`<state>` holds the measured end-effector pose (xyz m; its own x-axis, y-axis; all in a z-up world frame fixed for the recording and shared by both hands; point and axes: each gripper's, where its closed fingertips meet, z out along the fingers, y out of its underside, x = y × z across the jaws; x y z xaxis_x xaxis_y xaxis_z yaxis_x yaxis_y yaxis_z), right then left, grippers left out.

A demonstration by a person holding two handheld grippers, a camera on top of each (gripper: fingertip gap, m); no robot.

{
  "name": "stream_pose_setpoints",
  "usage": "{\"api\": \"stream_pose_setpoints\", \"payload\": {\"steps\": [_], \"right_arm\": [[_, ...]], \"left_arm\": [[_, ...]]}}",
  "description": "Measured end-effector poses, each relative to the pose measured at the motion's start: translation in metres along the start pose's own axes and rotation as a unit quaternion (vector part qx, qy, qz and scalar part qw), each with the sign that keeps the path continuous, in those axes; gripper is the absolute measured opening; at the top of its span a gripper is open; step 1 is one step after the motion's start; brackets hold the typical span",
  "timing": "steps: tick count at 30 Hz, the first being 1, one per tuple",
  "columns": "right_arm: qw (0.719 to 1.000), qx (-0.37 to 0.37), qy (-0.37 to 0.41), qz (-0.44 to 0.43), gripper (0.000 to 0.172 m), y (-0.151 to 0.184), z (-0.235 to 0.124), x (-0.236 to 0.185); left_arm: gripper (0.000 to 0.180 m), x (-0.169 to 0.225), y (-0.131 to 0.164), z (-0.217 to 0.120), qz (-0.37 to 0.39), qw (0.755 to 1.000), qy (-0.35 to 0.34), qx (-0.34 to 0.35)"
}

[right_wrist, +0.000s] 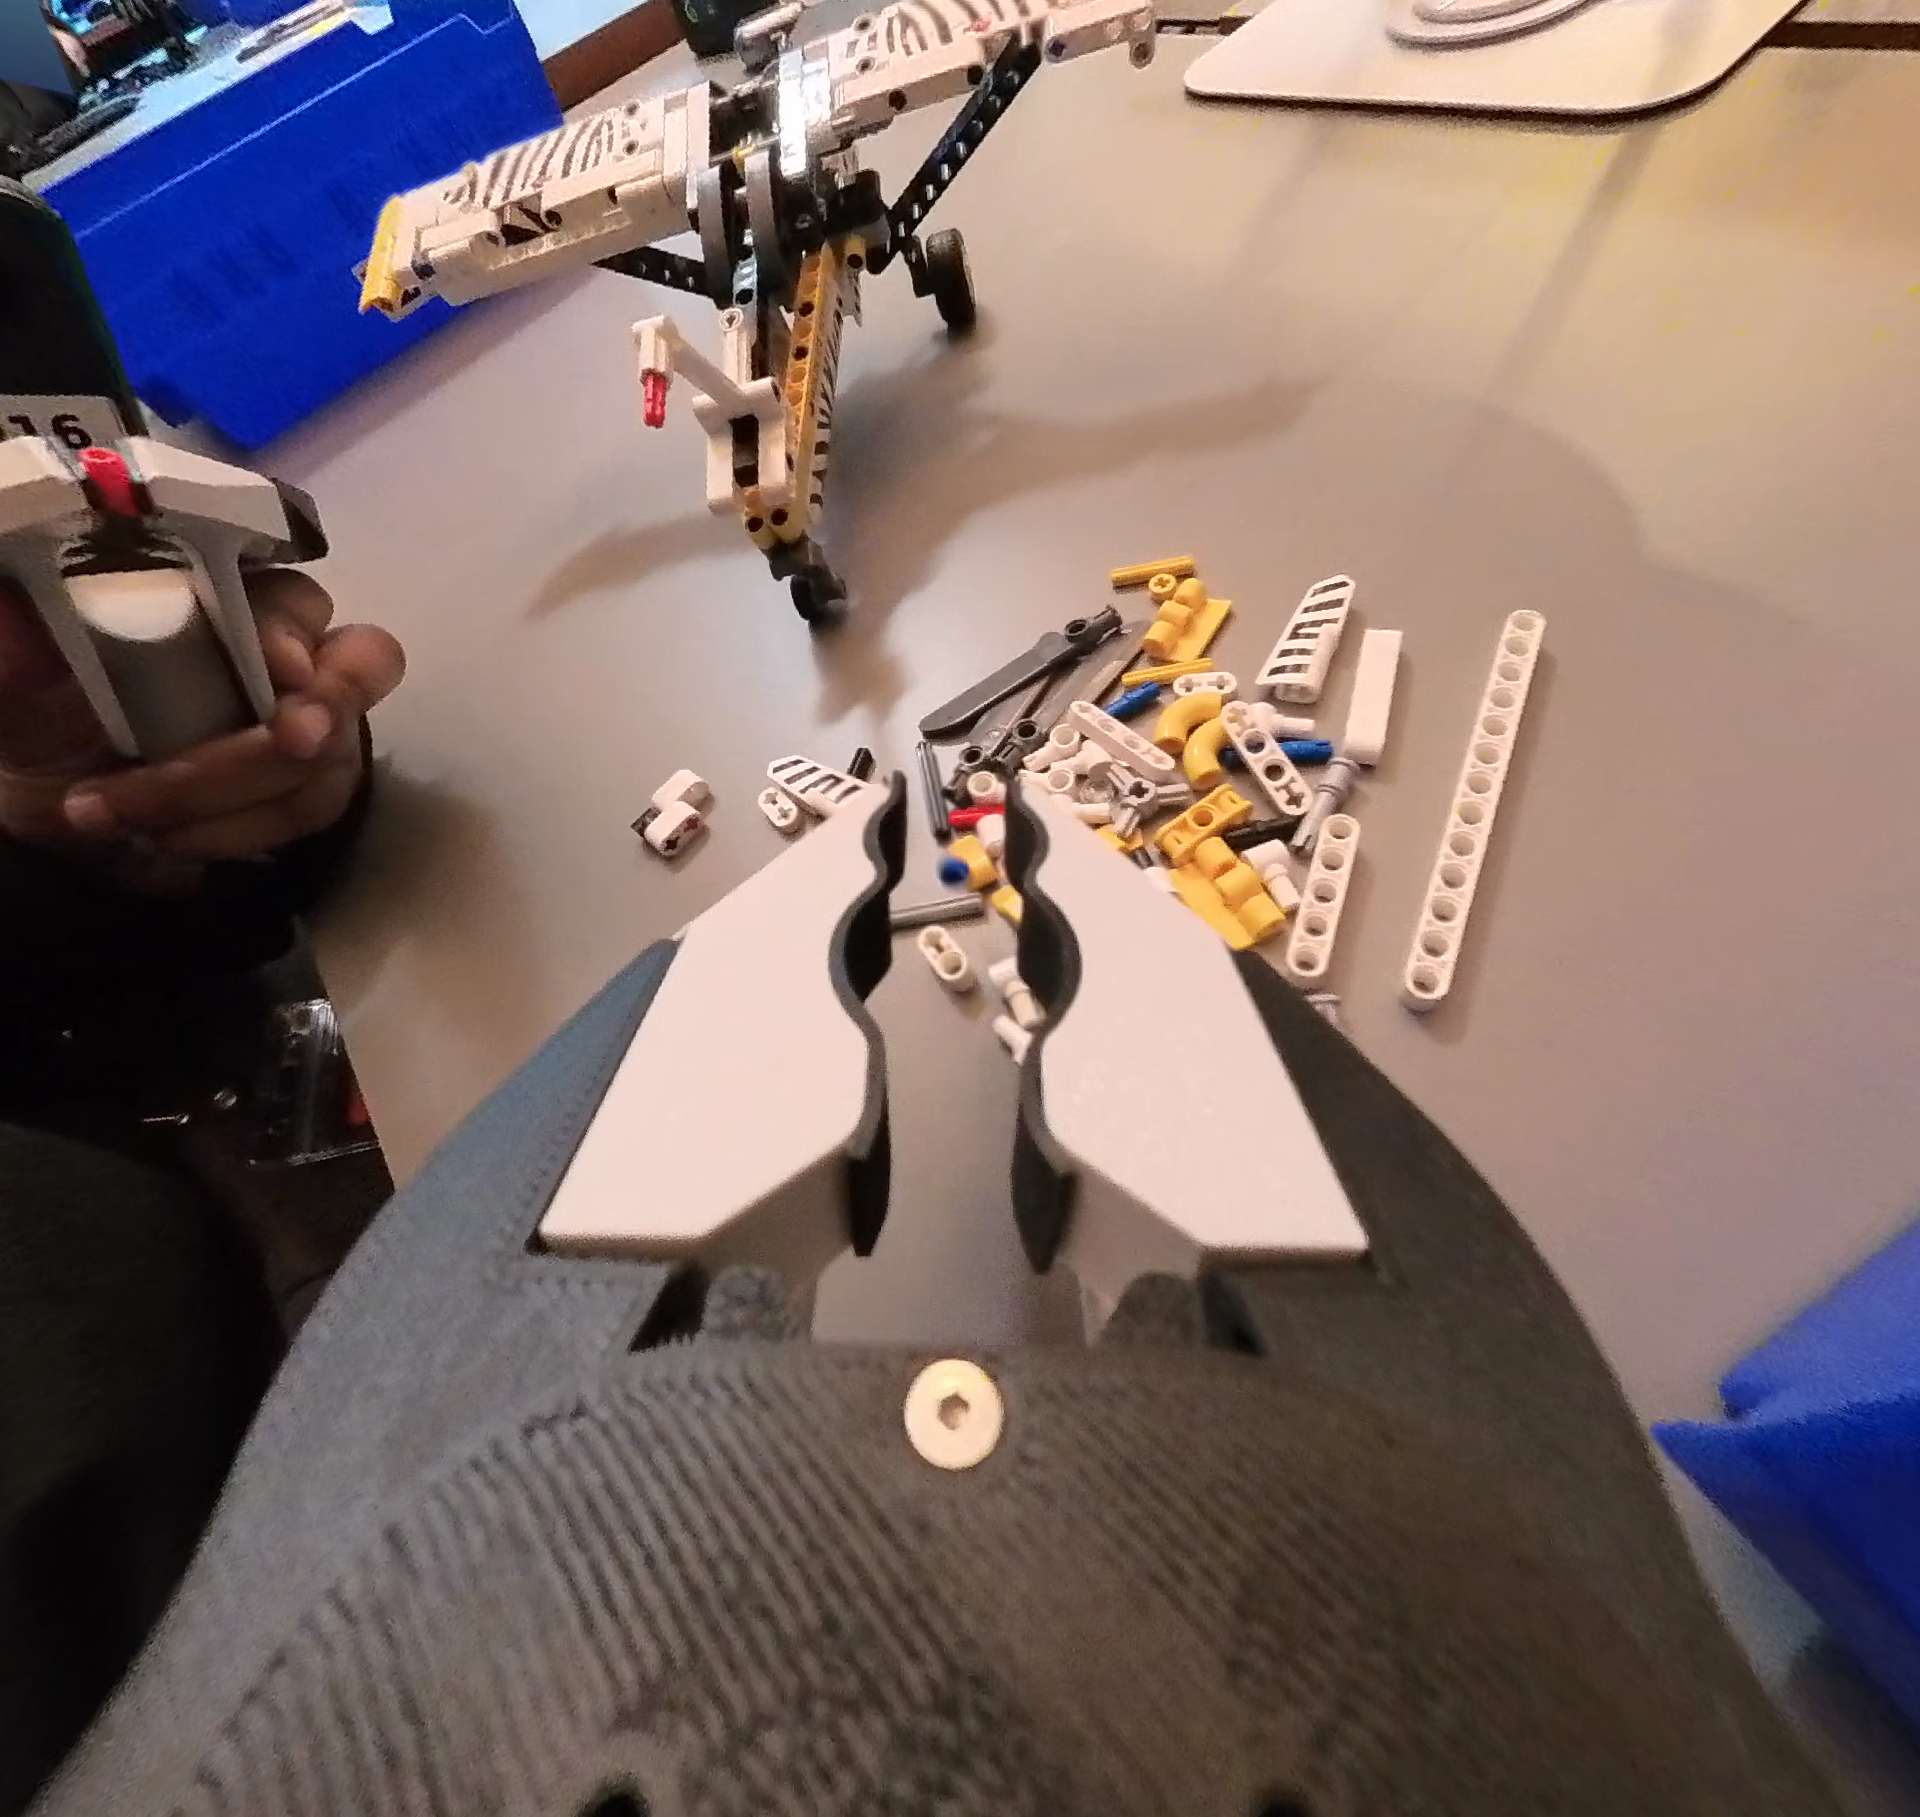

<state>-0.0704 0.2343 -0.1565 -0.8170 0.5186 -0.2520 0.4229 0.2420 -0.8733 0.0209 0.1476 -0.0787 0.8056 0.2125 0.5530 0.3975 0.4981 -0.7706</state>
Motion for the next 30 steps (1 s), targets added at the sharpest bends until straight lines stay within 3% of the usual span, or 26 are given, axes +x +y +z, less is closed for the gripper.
{"api": "stream_pose_setpoints", "payload": {"steps": [6,12,17,22,26,30], "right_arm": [[1.000,0.006,-0.008,0.001,0.022,-0.002,-0.004,-0.003],[0.985,0.094,-0.098,-0.110,0.024,-0.035,-0.011,-0.069],[0.956,0.134,-0.143,-0.219,0.031,-0.042,-0.011,-0.130],[0.898,0.157,-0.027,-0.410,0.030,-0.040,-0.009,-0.143],[0.847,0.166,0.052,-0.502,0.027,-0.042,-0.011,-0.146],[0.843,0.162,0.046,-0.511,0.027,-0.037,-0.005,-0.153]], "left_arm": [[0.000,0.000,0.000,0.000,-0.004,1.000,0.002,0.000],[0.000,0.000,0.002,0.002,-0.012,1.000,0.010,-0.006],[0.001,0.013,0.010,0.005,-0.040,0.997,0.067,-0.030],[0.001,0.022,0.015,0.005,-0.074,0.990,0.108,-0.050],[0.001,0.019,0.010,0.004,-0.089,0.989,0.109,-0.035],[0.001,0.019,0.013,0.005,-0.083,0.990,0.106,-0.045]]}}
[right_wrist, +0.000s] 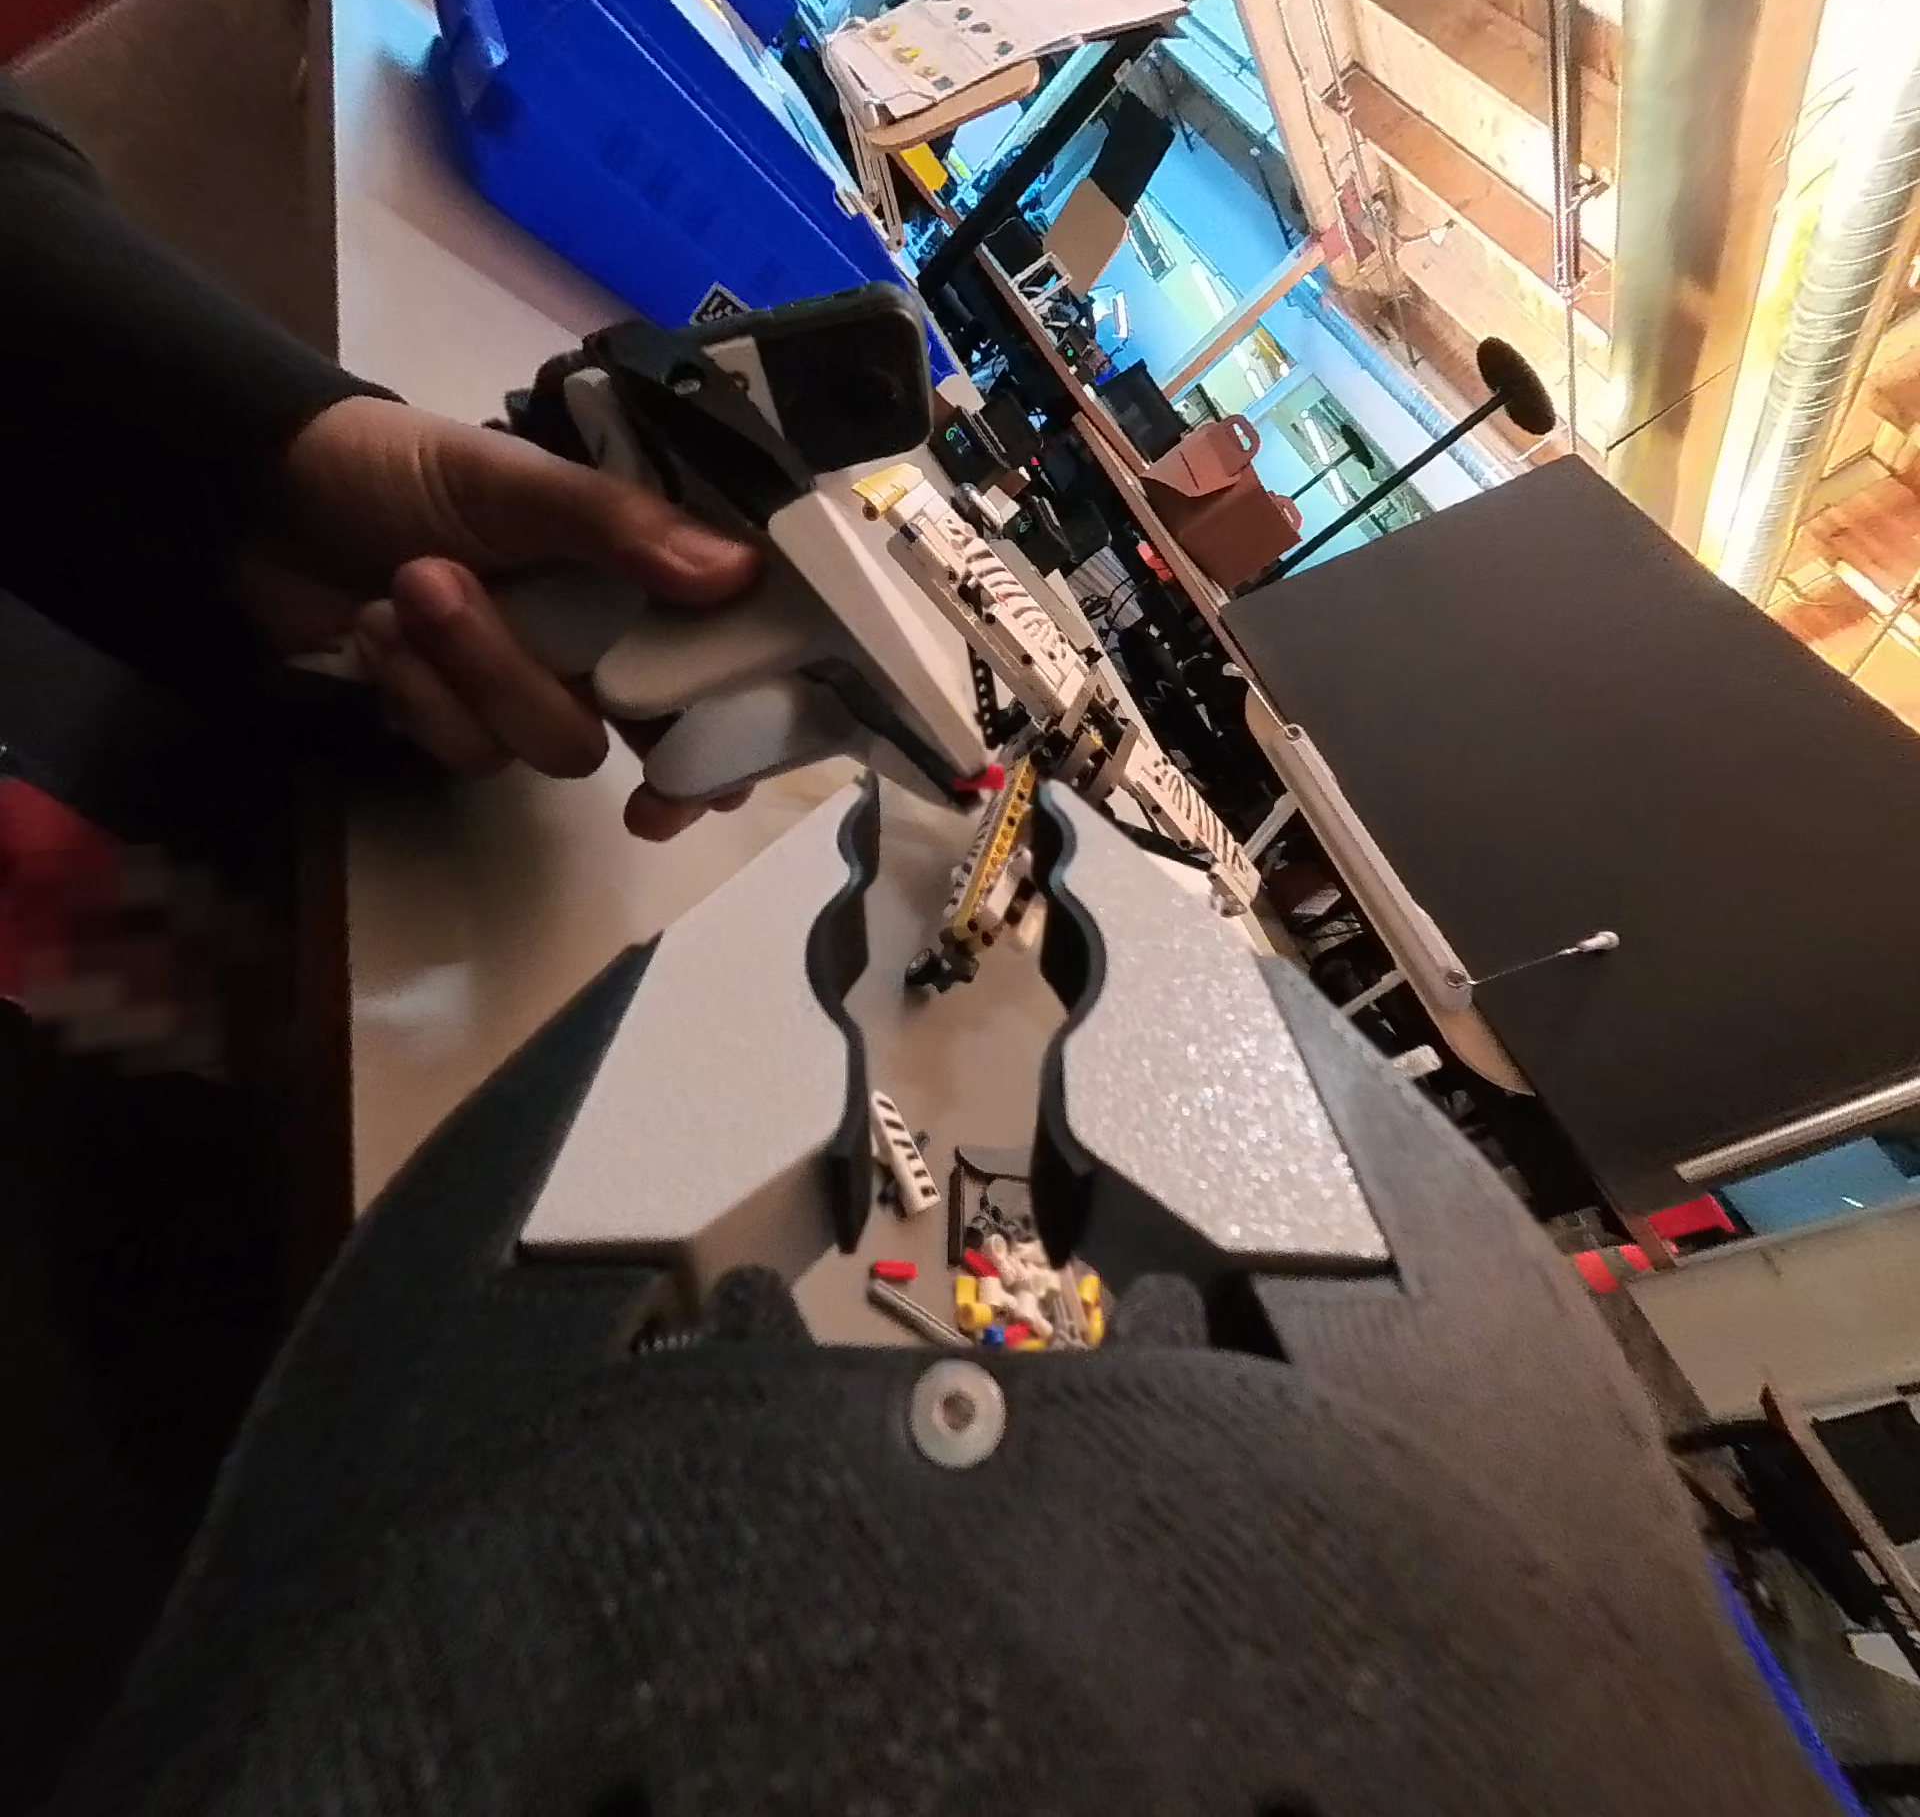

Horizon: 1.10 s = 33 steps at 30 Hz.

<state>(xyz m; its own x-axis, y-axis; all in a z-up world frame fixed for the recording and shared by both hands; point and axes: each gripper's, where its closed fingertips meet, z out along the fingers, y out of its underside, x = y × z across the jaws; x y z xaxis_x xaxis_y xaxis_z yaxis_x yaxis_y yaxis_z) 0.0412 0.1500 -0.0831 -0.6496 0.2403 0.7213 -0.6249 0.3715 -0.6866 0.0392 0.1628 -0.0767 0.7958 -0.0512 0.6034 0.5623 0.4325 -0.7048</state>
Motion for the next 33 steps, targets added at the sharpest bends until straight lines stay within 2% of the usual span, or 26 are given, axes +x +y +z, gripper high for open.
{"api": "stream_pose_setpoints", "payload": {"steps": [6,18,33], "right_arm": [[1.000,0.010,-0.003,0.010,0.013,-0.002,0.000,-0.002],[1.000,0.010,0.001,-0.001,0.011,-0.001,-0.001,-0.001],[0.999,0.011,-0.001,0.034,0.008,0.007,-0.004,0.006]], "left_arm": [[0.002,0.000,0.009,0.005,0.015,0.999,-0.006,-0.028],[0.001,0.001,0.008,0.004,0.011,1.000,-0.001,-0.027],[0.000,-0.003,0.004,0.002,0.009,1.000,-0.013,-0.010]]}}
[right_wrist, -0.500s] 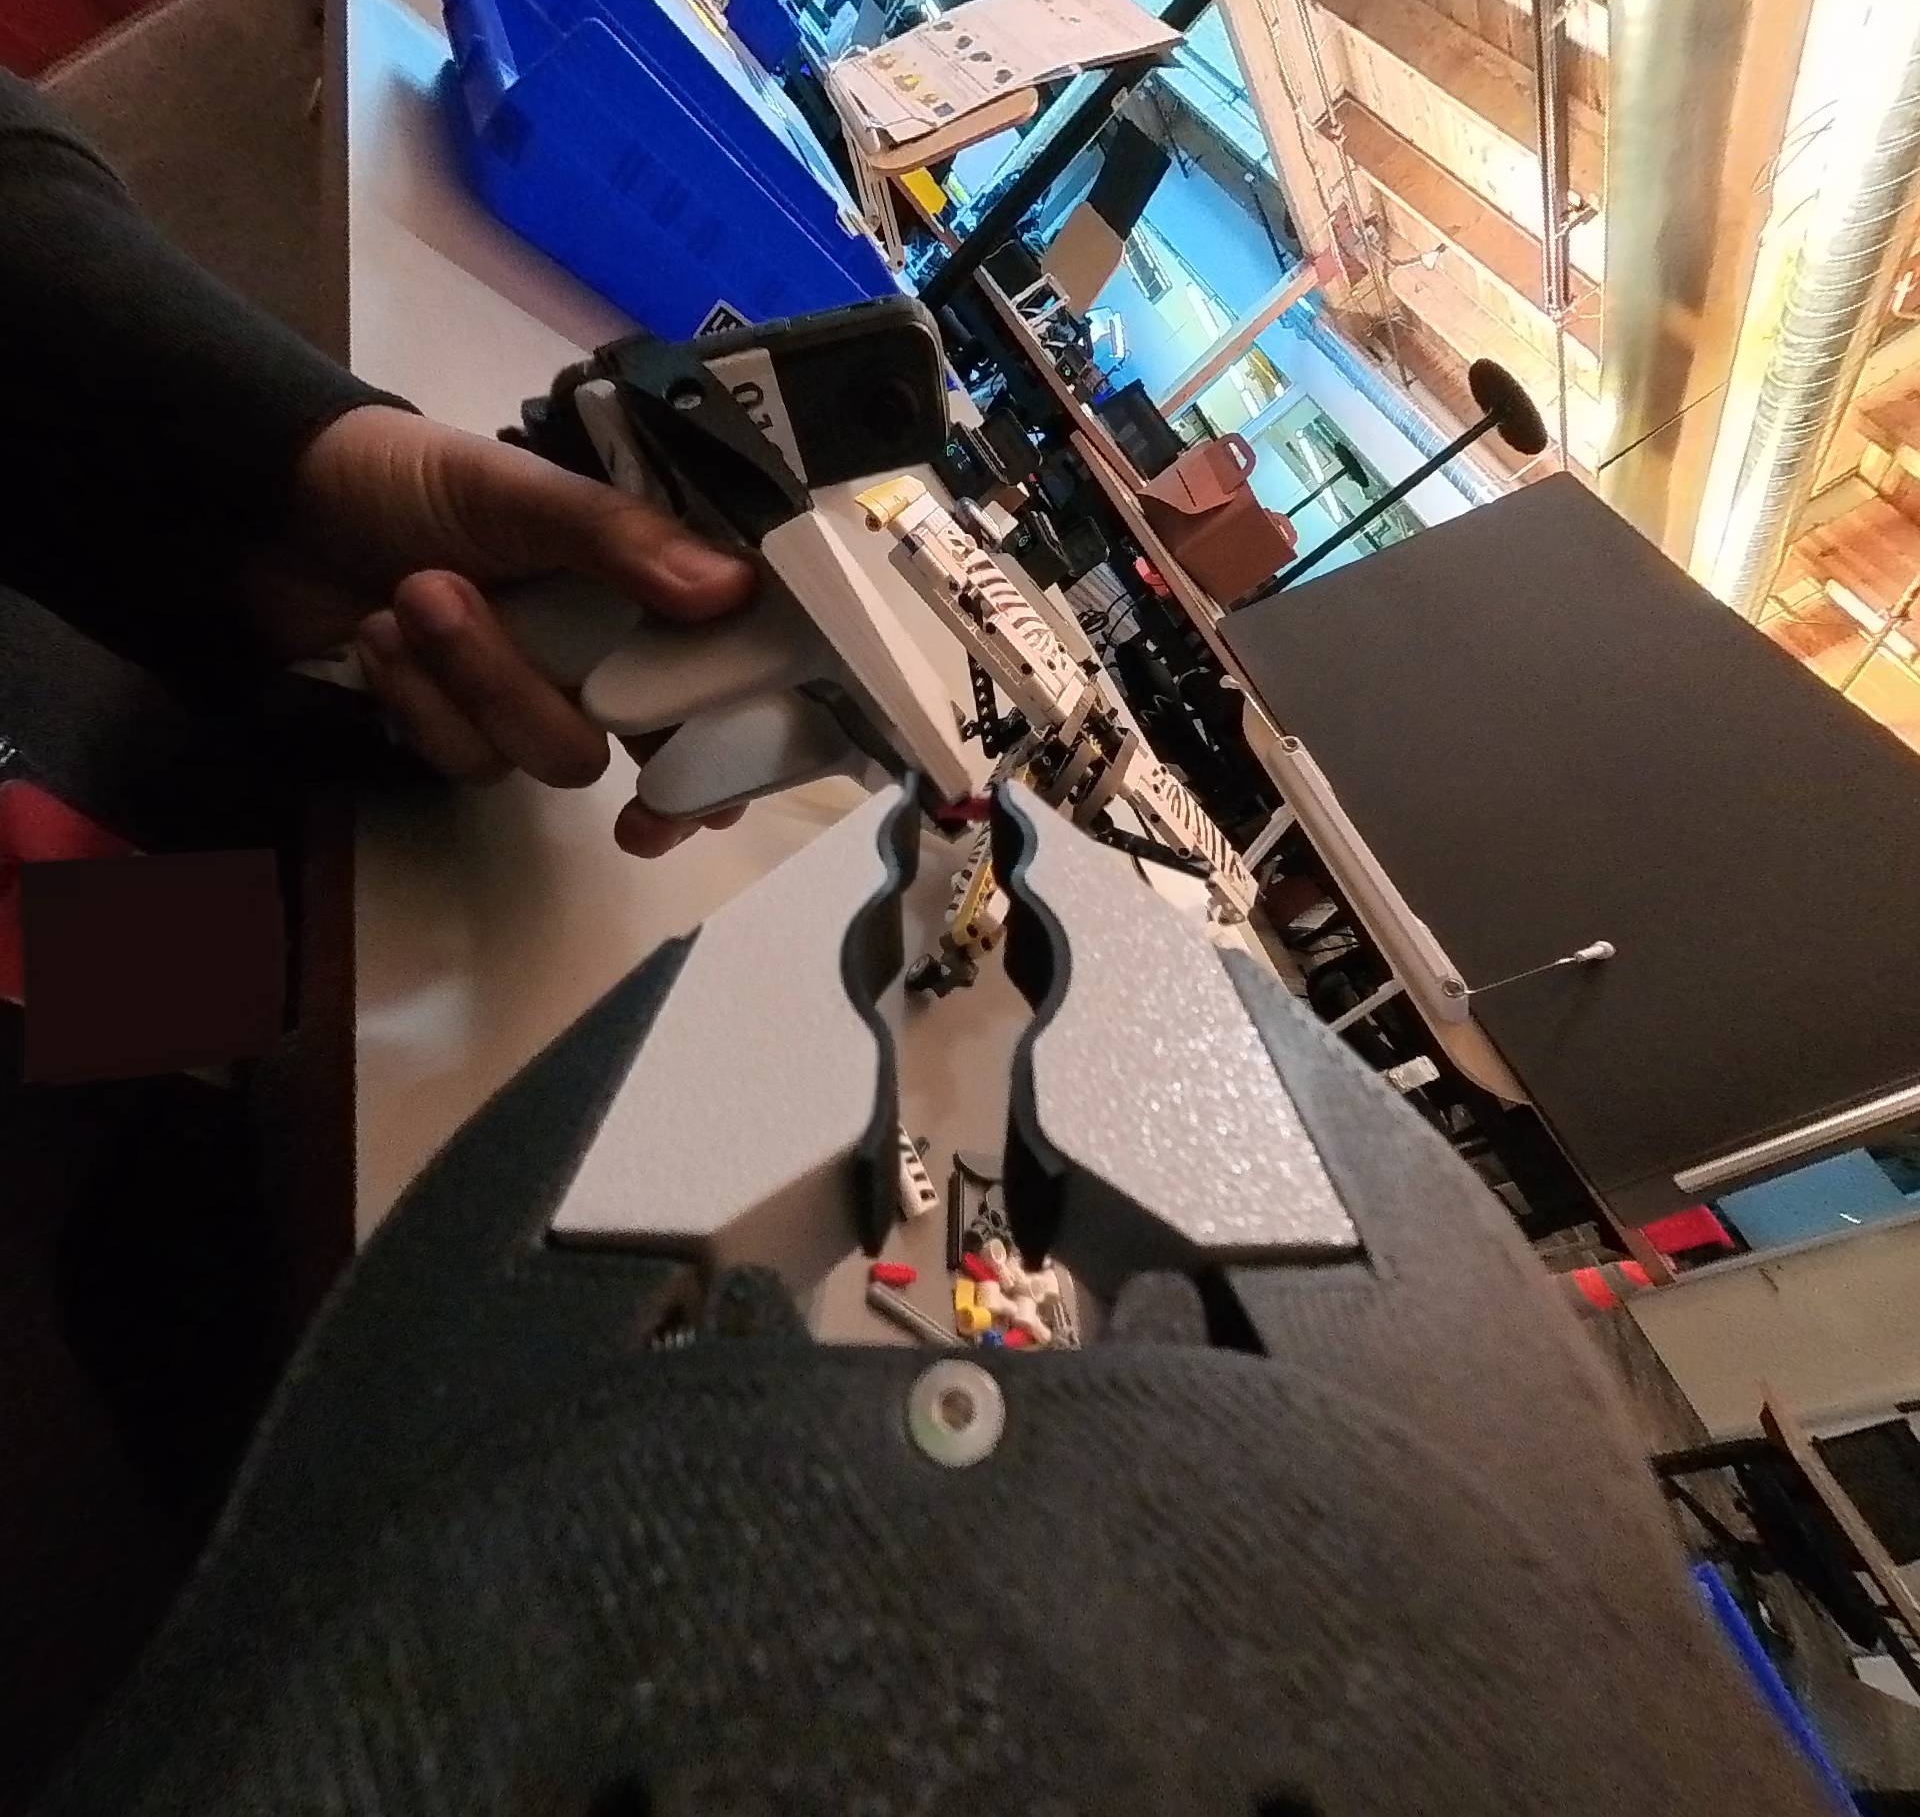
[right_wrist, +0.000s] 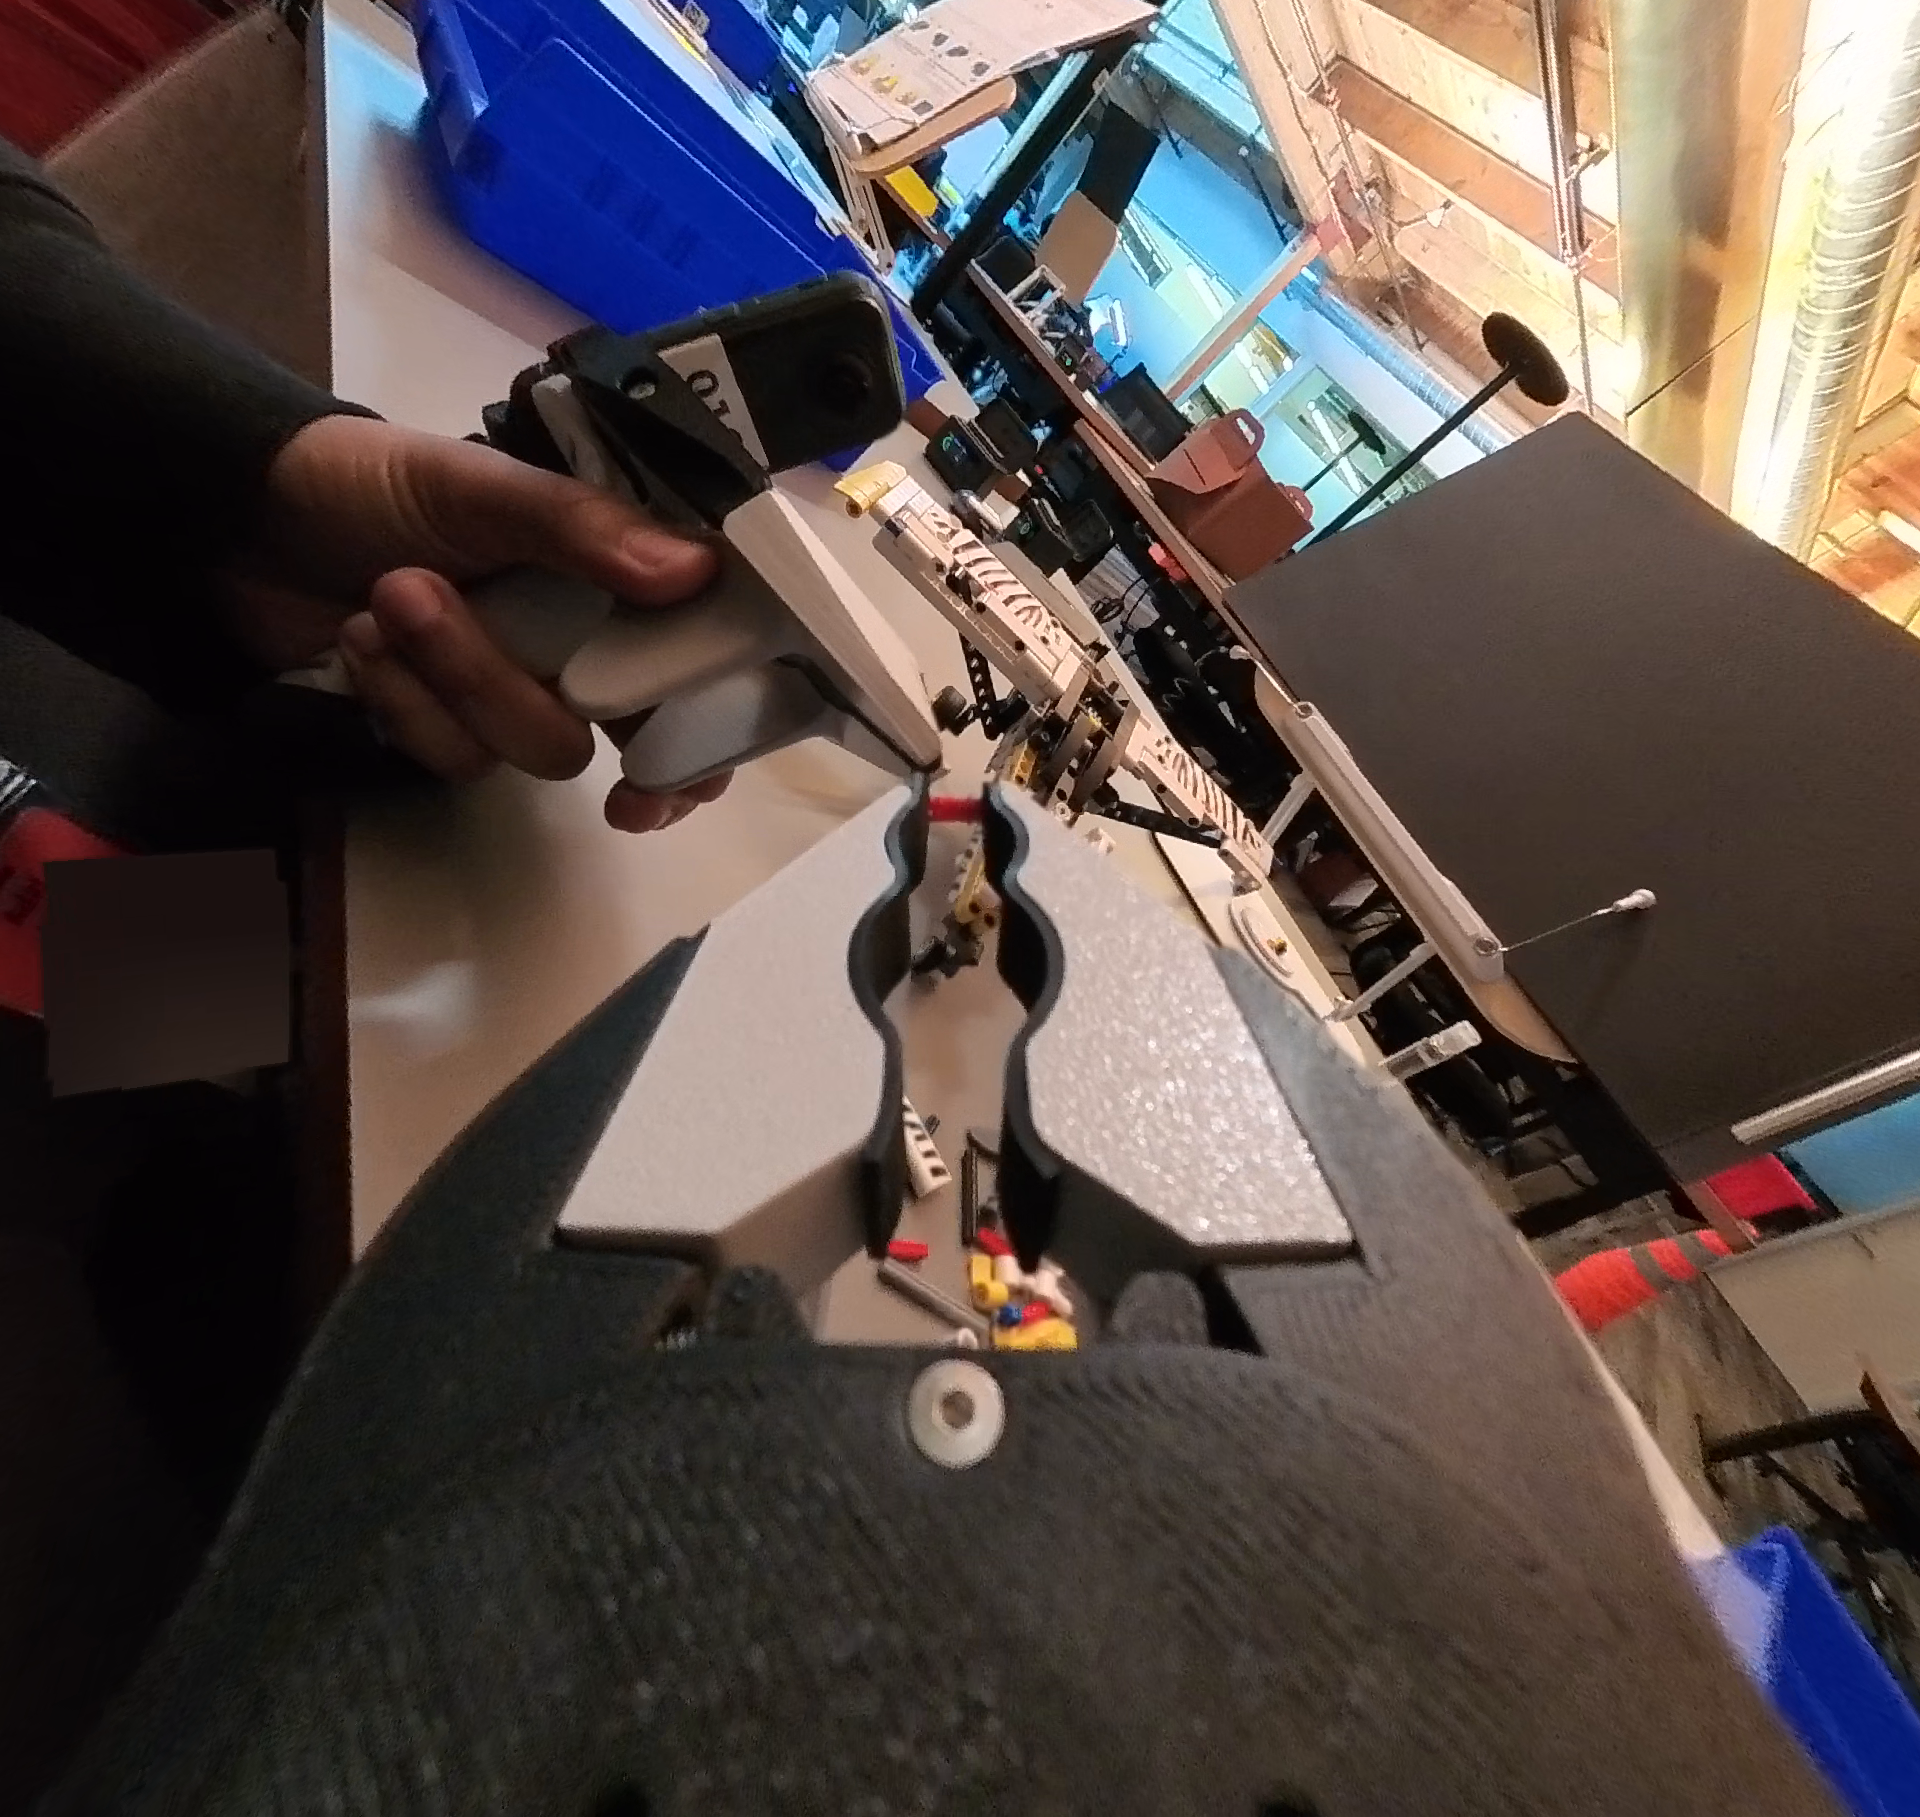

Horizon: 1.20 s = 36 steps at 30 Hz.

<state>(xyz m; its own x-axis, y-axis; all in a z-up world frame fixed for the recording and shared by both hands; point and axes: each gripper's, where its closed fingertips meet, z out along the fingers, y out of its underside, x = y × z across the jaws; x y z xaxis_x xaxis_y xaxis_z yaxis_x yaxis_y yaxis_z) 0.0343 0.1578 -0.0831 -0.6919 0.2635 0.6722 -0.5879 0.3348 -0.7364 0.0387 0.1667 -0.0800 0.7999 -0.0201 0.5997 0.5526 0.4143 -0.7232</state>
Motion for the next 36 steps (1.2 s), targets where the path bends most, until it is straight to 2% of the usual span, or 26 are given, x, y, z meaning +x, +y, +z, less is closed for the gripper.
{"api": "stream_pose_setpoints", "payload": {"steps": [3,6,10,13,16,20,23,27,30,33,36], "right_arm": [[0.999,-0.035,0.019,-0.002,0.008,0.015,0.000,0.010],[0.989,-0.134,0.063,0.028,0.007,0.060,-0.008,0.040],[0.935,-0.305,0.102,0.149,0.008,0.151,-0.039,0.068],[0.897,-0.338,0.079,0.275,0.008,0.186,-0.051,0.060],[0.877,-0.345,0.059,0.328,0.013,0.199,-0.051,0.050],[0.879,-0.356,0.069,0.309,0.023,0.203,-0.052,0.051],[0.893,-0.339,0.068,0.289,0.026,0.191,-0.048,0.054],[0.938,-0.262,0.045,0.223,0.027,0.146,-0.028,0.051],[0.961,-0.197,-0.016,0.194,0.026,0.107,-0.007,0.024],[0.958,-0.177,-0.091,0.207,0.026,0.091,0.013,-0.015],[0.939,-0.216,-0.140,0.226,0.031,0.100,0.024,-0.040]], "left_arm": [[0.000,-0.002,-0.003,-0.001,-0.001,1.000,-0.005,0.009],[0.000,-0.001,-0.005,-0.003,-0.006,1.000,-0.001,0.017],[0.000,-0.001,-0.007,-0.003,-0.008,1.000,0.000,0.023],[0.000,-0.002,-0.007,-0.004,-0.010,1.000,0.001,0.025],[0.000,-0.002,-0.007,-0.003,-0.010,1.000,0.000,0.023],[0.000,-0.003,-0.007,-0.003,-0.011,1.000,0.000,0.024],[0.000,-0.003,-0.008,-0.003,-0.013,1.000,0.001,0.025],[0.000,-0.004,-0.011,-0.005,-0.013,0.999,-0.002,0.035],[0.000,-0.004,-0.014,-0.006,-0.013,0.999,-0.004,0.046],[0.000,-0.005,-0.016,-0.007,-0.013,0.999,-0.005,0.052],[0.000,-0.004,-0.017,-0.009,-0.005,0.998,-0.008,0.061]]}}
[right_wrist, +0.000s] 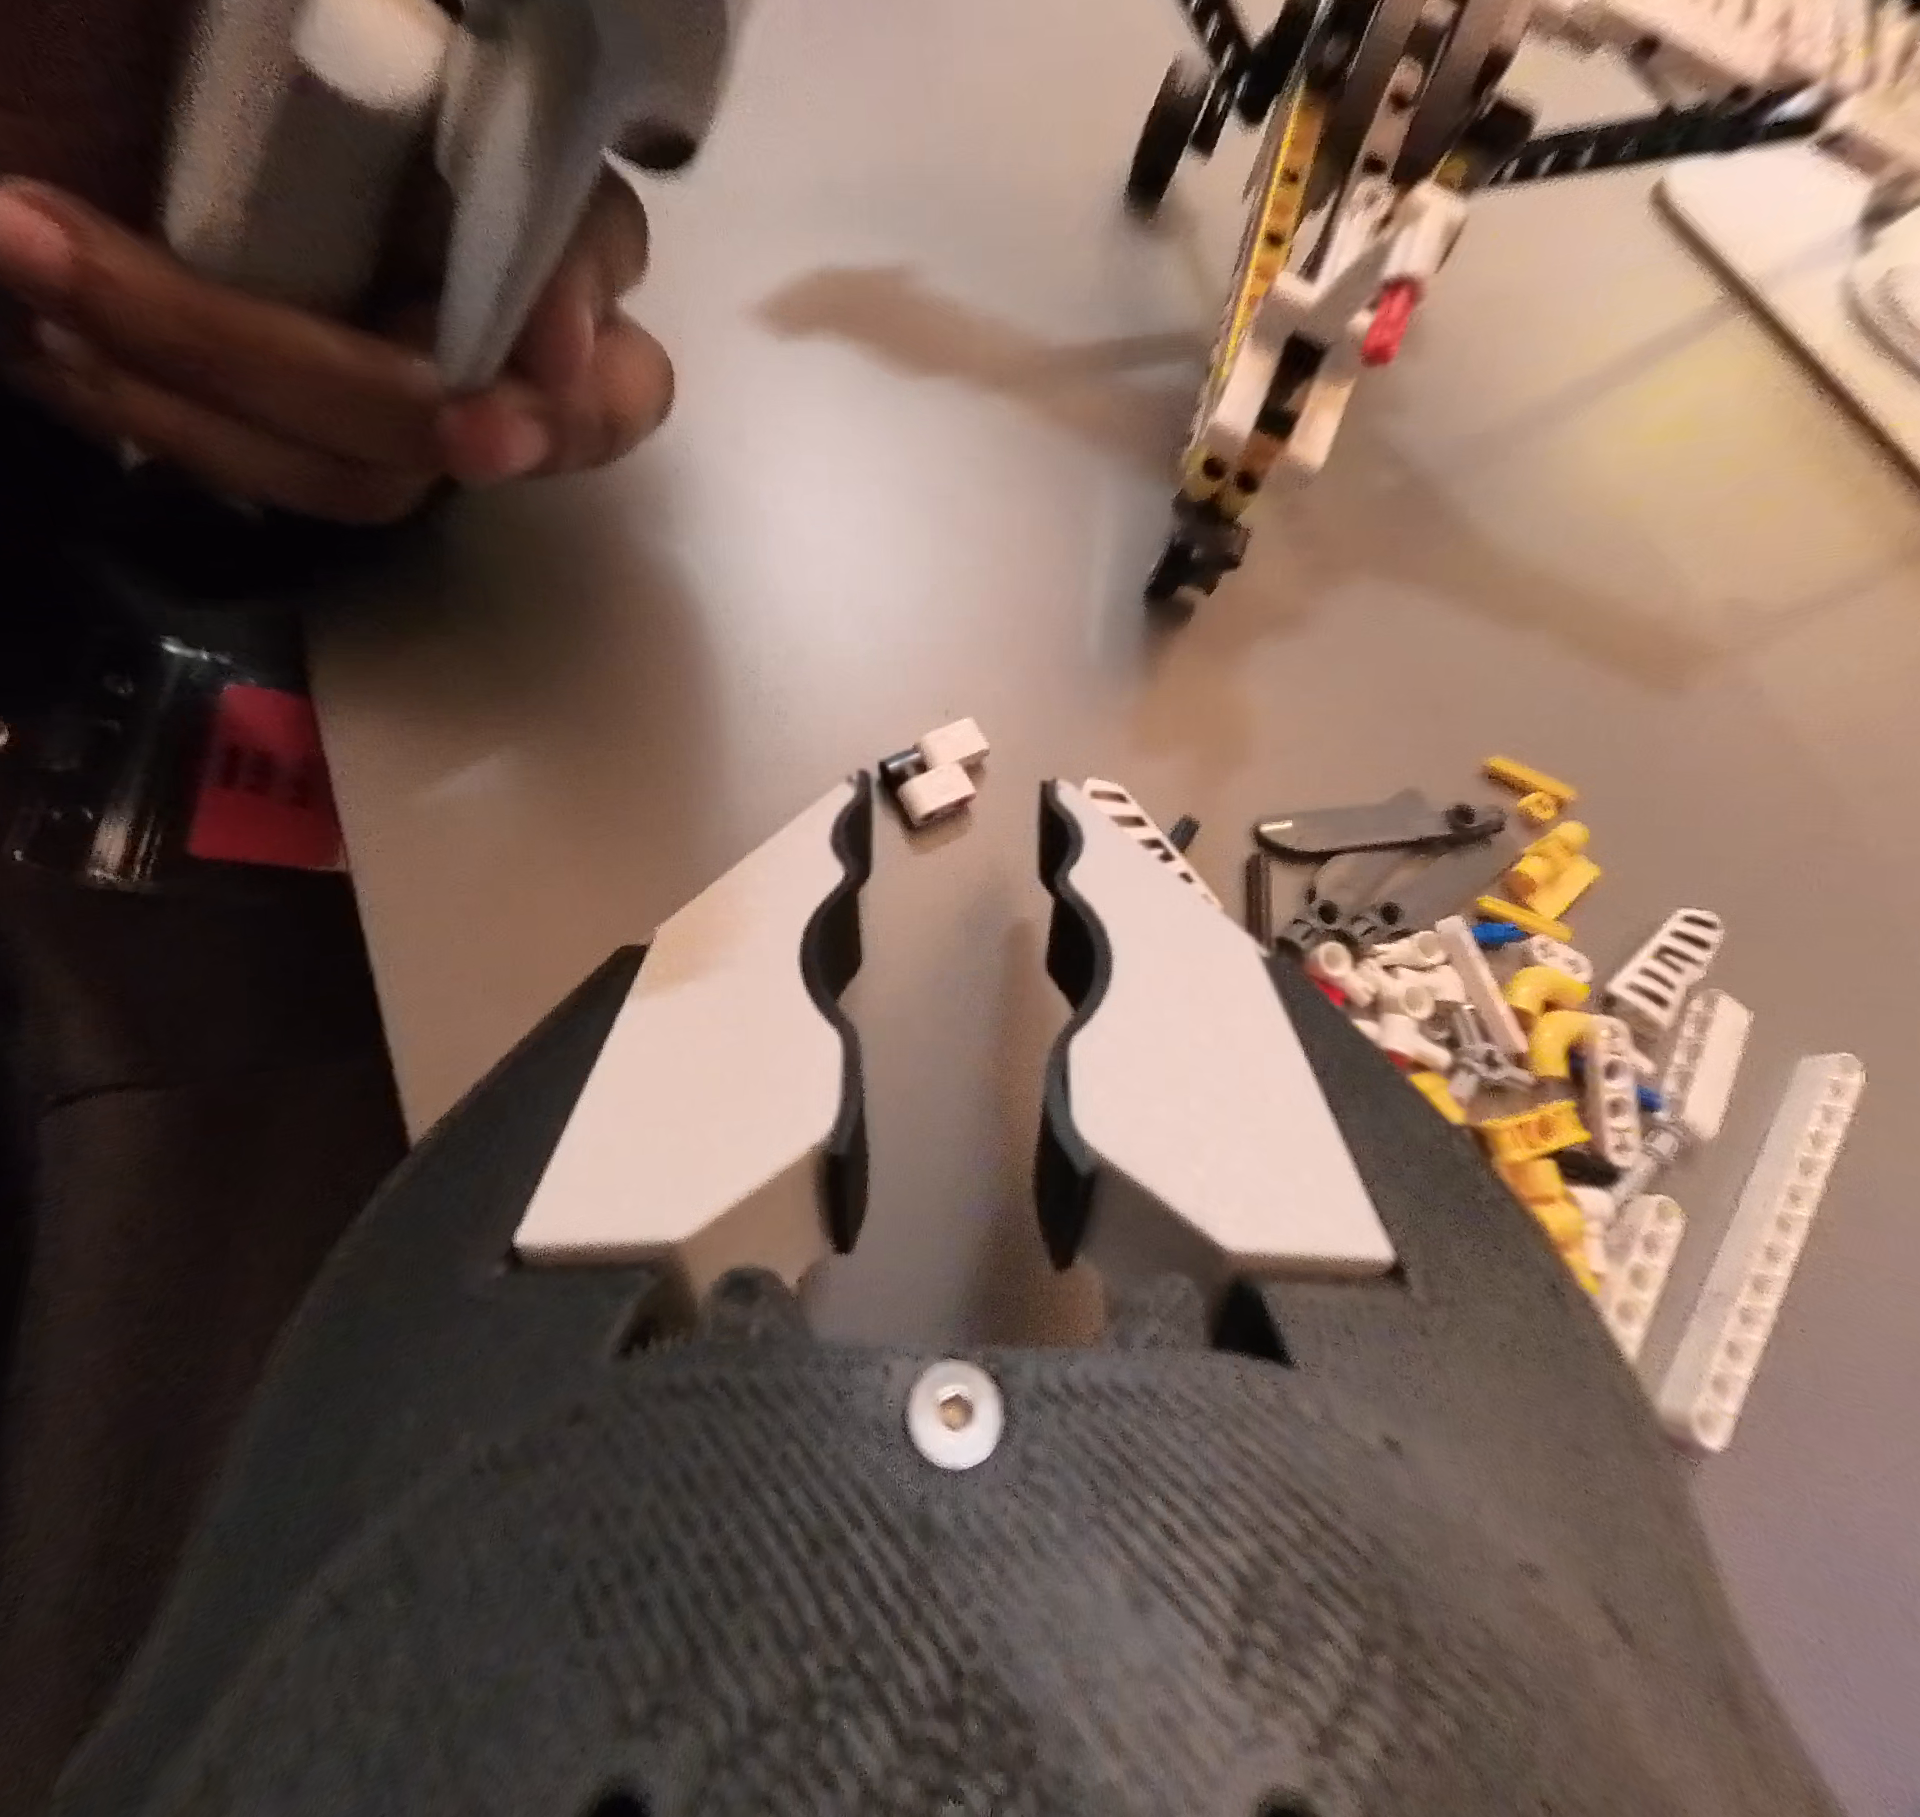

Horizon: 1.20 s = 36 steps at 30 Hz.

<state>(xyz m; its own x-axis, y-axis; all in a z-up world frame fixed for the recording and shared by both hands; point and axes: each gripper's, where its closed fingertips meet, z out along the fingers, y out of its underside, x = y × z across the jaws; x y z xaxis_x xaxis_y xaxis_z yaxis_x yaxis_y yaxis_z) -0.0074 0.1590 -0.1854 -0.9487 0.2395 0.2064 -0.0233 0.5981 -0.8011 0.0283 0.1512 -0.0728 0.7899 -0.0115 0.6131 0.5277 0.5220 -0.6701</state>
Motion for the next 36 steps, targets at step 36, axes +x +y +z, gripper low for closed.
{"api": "stream_pose_setpoints", "payload": {"steps": [36], "right_arm": [[0.951,0.208,0.126,-0.193,0.013,-0.064,-0.036,-0.009]], "left_arm": [[0.005,-0.037,0.024,-0.010,-0.005,0.981,-0.168,-0.096]]}}
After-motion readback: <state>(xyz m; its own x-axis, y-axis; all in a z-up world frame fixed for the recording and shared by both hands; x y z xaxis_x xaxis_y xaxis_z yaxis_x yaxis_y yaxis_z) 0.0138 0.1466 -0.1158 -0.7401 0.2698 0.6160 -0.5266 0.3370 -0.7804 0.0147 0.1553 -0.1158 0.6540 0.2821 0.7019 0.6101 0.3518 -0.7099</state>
